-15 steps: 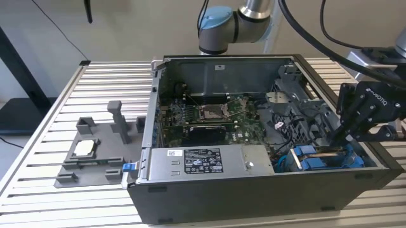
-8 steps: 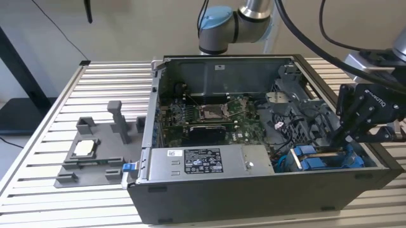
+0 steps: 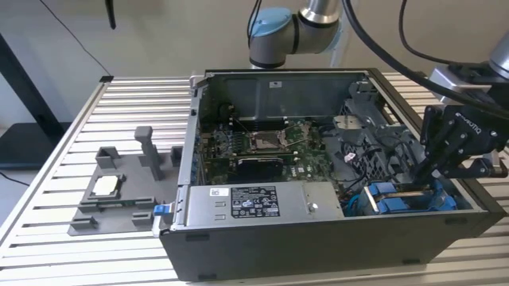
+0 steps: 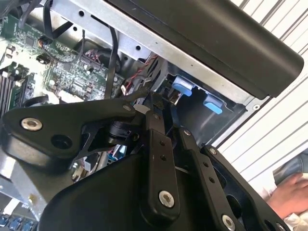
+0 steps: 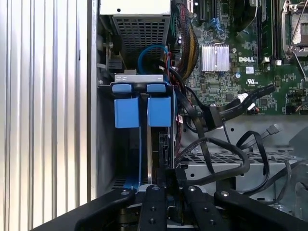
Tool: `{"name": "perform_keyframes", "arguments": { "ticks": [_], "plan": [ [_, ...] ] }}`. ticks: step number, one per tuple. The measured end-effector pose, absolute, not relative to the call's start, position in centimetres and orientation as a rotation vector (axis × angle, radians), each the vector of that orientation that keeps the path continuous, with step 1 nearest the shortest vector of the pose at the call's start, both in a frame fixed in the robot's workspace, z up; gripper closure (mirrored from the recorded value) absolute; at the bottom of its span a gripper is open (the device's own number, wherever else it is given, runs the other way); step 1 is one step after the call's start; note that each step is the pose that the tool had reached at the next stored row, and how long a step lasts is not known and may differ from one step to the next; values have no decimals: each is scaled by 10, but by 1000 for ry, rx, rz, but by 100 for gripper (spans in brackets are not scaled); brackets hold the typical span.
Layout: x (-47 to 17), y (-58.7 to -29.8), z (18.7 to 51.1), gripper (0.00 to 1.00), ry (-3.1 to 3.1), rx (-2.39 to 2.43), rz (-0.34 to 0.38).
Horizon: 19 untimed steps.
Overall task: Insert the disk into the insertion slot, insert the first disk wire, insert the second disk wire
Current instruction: 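Insert the first disk wire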
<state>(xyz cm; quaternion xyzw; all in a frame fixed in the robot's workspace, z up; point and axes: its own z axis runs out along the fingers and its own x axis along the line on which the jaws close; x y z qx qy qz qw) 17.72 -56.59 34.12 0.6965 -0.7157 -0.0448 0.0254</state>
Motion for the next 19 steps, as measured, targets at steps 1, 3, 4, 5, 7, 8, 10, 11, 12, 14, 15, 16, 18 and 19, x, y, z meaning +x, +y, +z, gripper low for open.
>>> {"name": "perform_keyframes", "arguments": {
  "ticks": [1, 3, 4, 5, 7, 8, 10, 11, 12, 14, 15, 16, 18, 19],
  "plan": [
    [177, -566, 341, 81, -2213, 2153, -138],
    [177, -566, 340, 81, -2213, 2154, -138],
    [177, -566, 340, 81, -2213, 2154, -137],
    [177, -566, 340, 81, -2214, 2154, -136],
    [177, -566, 339, 81, -2214, 2155, -136],
    [177, -566, 338, 81, -2214, 2155, -136],
    [177, -566, 338, 81, -2215, 2155, -136],
    [177, -566, 338, 81, -2215, 2155, -136],
    [177, -566, 338, 81, -2215, 2155, -136],
    [177, -566, 337, 81, -2214, 2155, -135],
    [177, -566, 337, 81, -2214, 2155, -135],
    [177, -566, 336, 81, -2214, 2155, -135],
    [177, -566, 334, 81, -2214, 2155, -134],
    [177, -566, 334, 81, -2214, 2155, -133]
  ]
}}
